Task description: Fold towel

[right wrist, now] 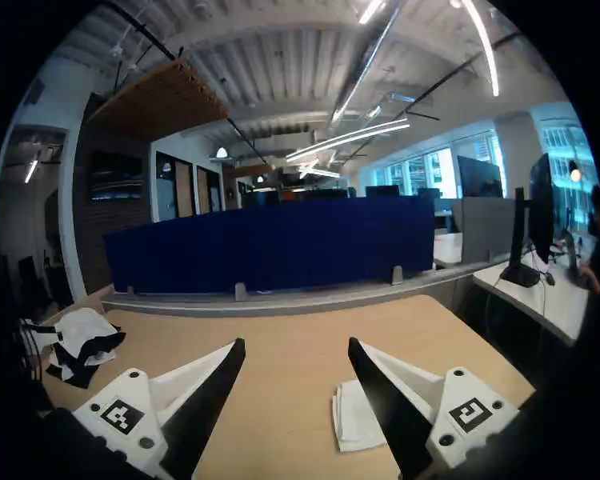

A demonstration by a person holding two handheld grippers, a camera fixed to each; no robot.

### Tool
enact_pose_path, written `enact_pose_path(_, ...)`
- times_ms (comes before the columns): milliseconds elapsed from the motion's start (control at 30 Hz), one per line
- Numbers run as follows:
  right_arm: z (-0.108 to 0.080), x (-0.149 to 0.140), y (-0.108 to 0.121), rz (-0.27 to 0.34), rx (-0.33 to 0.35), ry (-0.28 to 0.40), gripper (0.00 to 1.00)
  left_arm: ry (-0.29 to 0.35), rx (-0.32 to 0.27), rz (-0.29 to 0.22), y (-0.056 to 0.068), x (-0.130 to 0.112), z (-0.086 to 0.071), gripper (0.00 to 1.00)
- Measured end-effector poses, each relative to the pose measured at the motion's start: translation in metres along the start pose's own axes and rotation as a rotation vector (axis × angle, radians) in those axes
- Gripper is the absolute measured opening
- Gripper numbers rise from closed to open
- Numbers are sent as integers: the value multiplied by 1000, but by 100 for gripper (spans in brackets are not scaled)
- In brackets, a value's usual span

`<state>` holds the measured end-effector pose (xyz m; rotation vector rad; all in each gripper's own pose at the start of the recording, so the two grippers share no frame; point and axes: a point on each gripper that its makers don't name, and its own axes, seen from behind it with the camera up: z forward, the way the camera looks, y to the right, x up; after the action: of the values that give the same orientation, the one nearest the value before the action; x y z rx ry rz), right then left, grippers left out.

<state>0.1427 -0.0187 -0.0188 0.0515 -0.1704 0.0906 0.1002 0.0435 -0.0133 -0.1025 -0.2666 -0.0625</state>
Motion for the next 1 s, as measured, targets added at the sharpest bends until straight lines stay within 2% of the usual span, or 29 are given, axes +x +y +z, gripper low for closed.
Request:
enact_pose_path(100, 0, -1, -6, -7, 5, -3, 100, 63, 13, -14, -4, 15, -1, 93)
enact_pose_path(267, 0, -3, -15, -21, 11, -10, 100, 123, 30, -24, -10, 25, -3, 93)
enact_pose_path(667, 1, -5, -36, -20, 26, -35, 100, 190, 38, 28, -16, 35, -10, 93)
enact_pose_path(867, 3, -11, -40, -22, 19, -62, 100, 216, 49, 43, -19, 28, -8, 93)
enact_pose_path(1000, 6, -9, -44, -52, 22, -72, 100, 212, 72, 57, -27, 12, -4, 93)
